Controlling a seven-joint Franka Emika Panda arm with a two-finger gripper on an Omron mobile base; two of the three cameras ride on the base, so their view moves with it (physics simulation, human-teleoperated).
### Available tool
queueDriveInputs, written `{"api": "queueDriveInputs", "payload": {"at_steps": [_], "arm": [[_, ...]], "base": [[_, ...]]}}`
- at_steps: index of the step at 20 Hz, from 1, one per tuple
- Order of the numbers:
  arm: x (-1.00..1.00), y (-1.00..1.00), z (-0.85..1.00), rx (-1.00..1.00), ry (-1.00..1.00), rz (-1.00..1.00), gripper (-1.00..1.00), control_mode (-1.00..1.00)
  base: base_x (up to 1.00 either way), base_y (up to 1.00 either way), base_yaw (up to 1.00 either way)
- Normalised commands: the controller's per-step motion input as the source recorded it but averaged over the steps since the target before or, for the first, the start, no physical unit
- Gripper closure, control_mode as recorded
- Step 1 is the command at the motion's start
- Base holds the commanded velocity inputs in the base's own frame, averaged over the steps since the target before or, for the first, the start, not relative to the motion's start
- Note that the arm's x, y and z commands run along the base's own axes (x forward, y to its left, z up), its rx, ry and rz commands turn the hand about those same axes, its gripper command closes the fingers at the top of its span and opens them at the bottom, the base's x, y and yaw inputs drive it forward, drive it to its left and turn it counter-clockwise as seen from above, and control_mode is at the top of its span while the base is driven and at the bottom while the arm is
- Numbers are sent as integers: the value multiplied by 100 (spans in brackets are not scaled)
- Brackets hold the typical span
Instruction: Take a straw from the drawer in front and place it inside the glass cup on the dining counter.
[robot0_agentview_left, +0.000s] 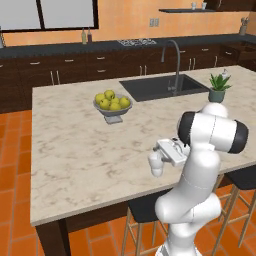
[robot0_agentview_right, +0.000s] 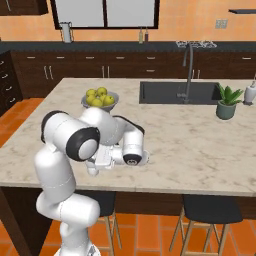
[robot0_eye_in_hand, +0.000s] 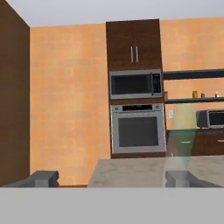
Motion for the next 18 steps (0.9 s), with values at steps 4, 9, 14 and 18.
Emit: {"api": "queueDriveInputs", "payload": {"at_steps": [4, 9, 14, 18], "arm": [[-26, 0, 12, 0, -3, 0, -100, -100], [-18, 0, 24, 0, 0, -3, -100, -100], [-1, -13, 26, 0, 0, -2, -100, -100], [0, -14, 38, 0, 0, -2, -100, -100]], "base": [[0, 0, 0], [0, 0, 0], [0, 0, 0], [0, 0, 0]]}}
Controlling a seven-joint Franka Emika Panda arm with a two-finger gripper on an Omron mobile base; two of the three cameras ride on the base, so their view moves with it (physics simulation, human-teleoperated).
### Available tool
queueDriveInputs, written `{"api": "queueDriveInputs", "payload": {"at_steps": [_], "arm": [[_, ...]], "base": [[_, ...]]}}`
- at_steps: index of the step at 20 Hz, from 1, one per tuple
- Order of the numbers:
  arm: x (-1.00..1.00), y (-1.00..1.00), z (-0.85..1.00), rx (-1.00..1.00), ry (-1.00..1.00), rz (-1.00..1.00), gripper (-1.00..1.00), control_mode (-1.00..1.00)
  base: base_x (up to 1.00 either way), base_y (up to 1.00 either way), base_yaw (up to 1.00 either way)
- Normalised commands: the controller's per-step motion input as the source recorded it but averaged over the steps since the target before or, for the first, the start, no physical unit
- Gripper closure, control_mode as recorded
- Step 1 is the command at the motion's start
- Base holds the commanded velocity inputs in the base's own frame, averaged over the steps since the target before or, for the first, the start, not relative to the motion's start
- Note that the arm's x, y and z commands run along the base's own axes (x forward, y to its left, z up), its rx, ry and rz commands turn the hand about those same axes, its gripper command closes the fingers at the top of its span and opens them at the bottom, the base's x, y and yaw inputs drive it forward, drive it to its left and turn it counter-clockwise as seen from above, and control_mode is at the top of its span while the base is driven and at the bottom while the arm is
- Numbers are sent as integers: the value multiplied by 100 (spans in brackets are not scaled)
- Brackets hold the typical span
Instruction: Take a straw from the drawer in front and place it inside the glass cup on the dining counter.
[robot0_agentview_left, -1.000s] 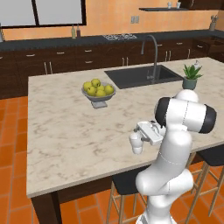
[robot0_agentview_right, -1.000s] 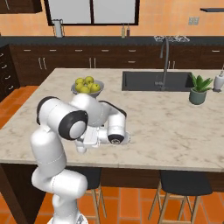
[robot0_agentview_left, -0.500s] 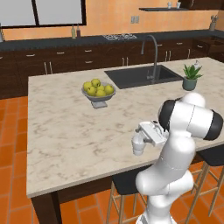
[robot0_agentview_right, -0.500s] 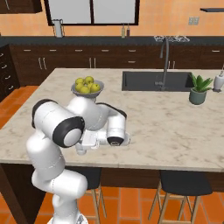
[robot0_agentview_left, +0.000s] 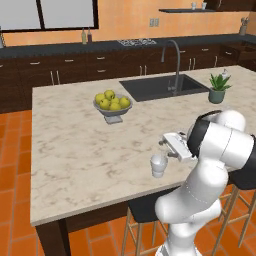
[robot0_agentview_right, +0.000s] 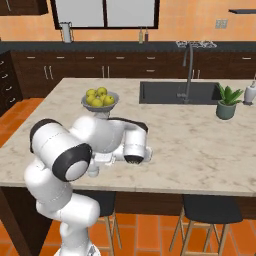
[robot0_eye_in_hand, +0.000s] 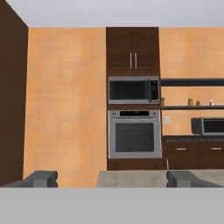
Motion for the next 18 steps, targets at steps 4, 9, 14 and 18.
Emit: {"api": "queueDriveInputs", "payload": {"at_steps": [4, 9, 14, 18], "arm": [[-9, -4, 54, 0, -2, -3, -100, -100], [-23, 0, 65, 0, -2, -3, -100, -100], [-21, 13, 17, -2, 2, -5, -100, -100], [-27, 22, 0, -5, 3, -4, -100, -100]], "base": [[0, 0, 0], [0, 0, 0], [0, 0, 0], [0, 0, 0]]}}
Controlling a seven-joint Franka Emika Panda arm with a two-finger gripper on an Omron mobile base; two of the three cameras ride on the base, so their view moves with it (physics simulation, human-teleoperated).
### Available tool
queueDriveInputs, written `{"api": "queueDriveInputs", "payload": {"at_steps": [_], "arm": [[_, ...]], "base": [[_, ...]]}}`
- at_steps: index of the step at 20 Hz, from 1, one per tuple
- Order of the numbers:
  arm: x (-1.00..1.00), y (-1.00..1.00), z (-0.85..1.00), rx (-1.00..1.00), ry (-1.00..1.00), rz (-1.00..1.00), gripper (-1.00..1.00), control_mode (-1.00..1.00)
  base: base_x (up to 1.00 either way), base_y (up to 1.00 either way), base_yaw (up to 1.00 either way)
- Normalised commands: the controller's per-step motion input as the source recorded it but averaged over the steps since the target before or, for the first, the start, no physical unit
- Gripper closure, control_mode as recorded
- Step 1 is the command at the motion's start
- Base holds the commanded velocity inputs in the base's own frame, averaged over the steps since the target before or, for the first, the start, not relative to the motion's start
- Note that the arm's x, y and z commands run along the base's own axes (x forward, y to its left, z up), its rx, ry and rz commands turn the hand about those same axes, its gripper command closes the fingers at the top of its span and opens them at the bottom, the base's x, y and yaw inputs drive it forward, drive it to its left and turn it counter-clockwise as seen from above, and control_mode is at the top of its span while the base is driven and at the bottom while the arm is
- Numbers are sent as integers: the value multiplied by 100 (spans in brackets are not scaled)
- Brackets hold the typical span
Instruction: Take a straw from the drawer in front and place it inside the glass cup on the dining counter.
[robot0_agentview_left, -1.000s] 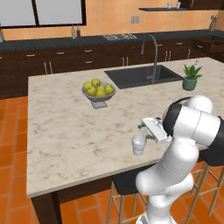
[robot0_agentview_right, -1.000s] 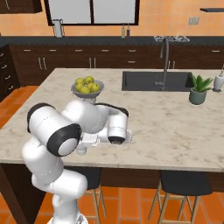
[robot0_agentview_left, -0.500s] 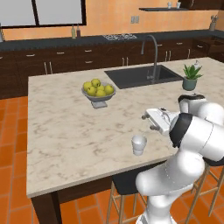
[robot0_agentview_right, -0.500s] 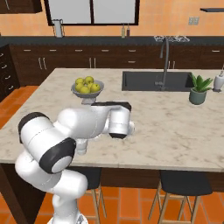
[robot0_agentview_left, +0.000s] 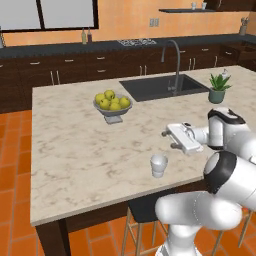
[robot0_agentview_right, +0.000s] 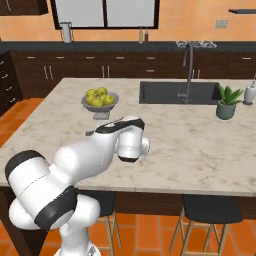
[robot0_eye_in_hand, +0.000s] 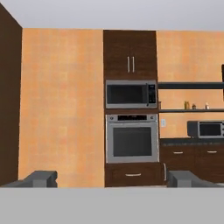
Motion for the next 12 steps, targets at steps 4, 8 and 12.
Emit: {"api": "queueDriveInputs", "payload": {"at_steps": [4, 8, 12], "arm": [[-34, 11, 11, -4, 0, -7, -100, -100], [-34, 0, 41, -3, 0, -8, -100, -100], [-22, 0, 50, -5, 0, -5, -100, -100]], "base": [[0, 0, 0], [0, 0, 0], [0, 0, 0]]}}
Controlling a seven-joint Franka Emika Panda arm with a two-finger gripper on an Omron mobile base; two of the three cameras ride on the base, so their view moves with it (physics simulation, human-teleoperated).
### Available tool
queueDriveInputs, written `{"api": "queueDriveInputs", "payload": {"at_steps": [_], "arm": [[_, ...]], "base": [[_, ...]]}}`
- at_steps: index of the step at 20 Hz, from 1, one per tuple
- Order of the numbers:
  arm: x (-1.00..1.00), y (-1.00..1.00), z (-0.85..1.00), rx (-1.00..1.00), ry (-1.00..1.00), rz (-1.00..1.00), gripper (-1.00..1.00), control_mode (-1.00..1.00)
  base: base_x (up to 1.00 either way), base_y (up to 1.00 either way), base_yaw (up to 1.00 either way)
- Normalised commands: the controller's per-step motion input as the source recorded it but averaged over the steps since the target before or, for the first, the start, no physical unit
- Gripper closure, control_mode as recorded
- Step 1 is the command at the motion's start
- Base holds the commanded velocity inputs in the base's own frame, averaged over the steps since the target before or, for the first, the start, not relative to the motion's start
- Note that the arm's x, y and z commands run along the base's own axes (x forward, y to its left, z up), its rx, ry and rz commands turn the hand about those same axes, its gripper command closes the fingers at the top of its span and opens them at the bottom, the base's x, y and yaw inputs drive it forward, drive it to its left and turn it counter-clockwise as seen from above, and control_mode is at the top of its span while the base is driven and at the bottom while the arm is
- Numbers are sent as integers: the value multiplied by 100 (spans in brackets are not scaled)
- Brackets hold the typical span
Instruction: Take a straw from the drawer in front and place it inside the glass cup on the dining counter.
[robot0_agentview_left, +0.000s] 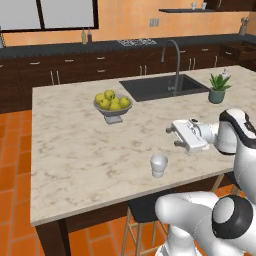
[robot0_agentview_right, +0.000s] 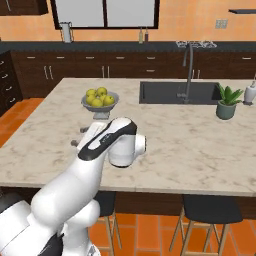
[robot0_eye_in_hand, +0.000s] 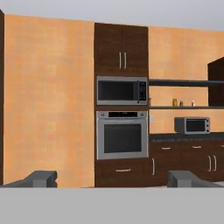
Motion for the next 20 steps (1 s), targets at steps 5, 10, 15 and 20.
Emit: {"api": "queueDriveInputs", "payload": {"at_steps": [5, 10, 15, 20], "arm": [[-23, 0, 15, -3, 3, -3, -100, -100], [-41, 4, 0, -3, 3, -1, -100, -100], [-36, 8, -1, -4, 7, 0, -100, -100], [-21, 16, -8, -7, 11, 0, -100, -100]], "base": [[0, 0, 0], [0, 0, 0], [0, 0, 0], [0, 0, 0]]}}
